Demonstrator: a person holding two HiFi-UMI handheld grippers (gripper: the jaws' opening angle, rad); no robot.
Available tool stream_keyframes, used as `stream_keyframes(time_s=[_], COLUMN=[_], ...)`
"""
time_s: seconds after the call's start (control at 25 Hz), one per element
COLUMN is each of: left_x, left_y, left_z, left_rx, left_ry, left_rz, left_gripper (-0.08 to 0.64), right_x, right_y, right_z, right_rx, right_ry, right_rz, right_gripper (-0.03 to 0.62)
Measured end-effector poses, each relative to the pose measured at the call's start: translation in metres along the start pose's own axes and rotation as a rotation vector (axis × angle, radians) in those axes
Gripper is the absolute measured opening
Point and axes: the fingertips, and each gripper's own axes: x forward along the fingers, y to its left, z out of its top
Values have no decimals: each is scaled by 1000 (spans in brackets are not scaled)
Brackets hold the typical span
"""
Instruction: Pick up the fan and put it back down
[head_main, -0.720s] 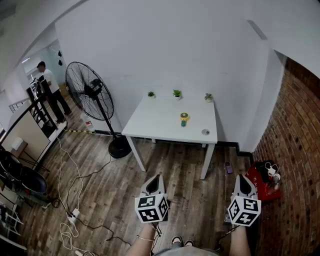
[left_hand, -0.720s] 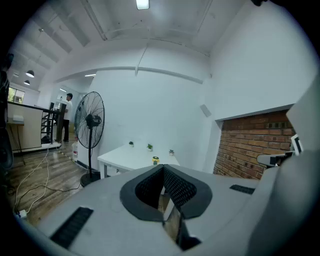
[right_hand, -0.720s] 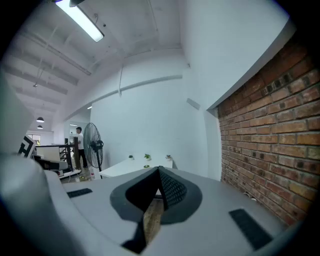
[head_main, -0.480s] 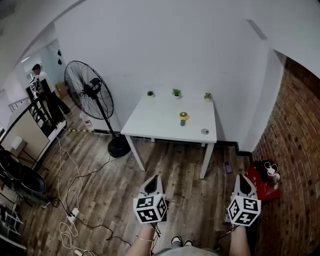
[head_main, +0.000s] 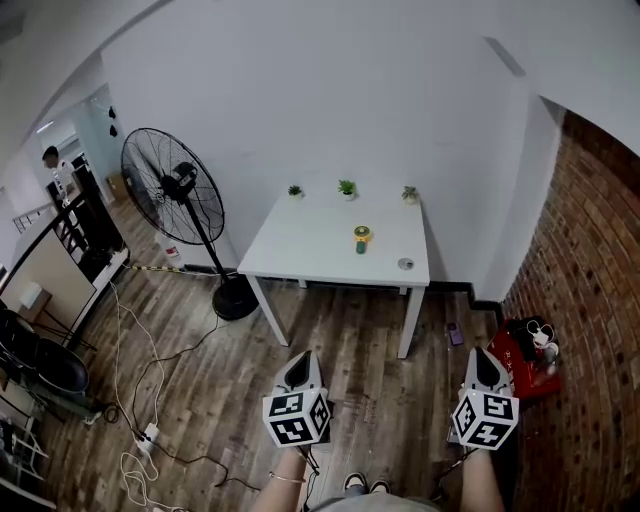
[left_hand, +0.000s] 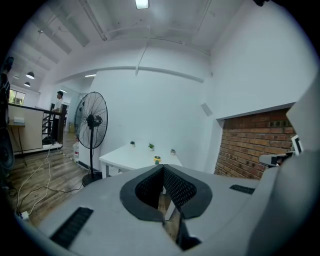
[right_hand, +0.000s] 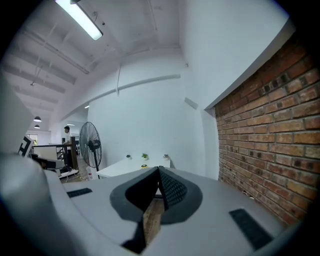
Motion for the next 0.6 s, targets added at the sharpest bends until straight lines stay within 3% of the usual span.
stream_keyframes(time_s=[0.12, 0.2, 0.6], left_x=[2, 4, 9], left_y=[-1, -1, 20], left_z=[4, 6, 10], left_rx=[5, 5, 4], left_ry=[-8, -11, -15], left_rz=[-9, -12, -5], left_gripper=[6, 6, 6], right_x=[0, 1, 9], right_y=[2, 4, 17], right_z=[5, 8, 11], right_rx=[3, 10, 24], right_ry=[-19, -27, -43], right_rz=[1, 9, 10], right_gripper=[3, 50, 149])
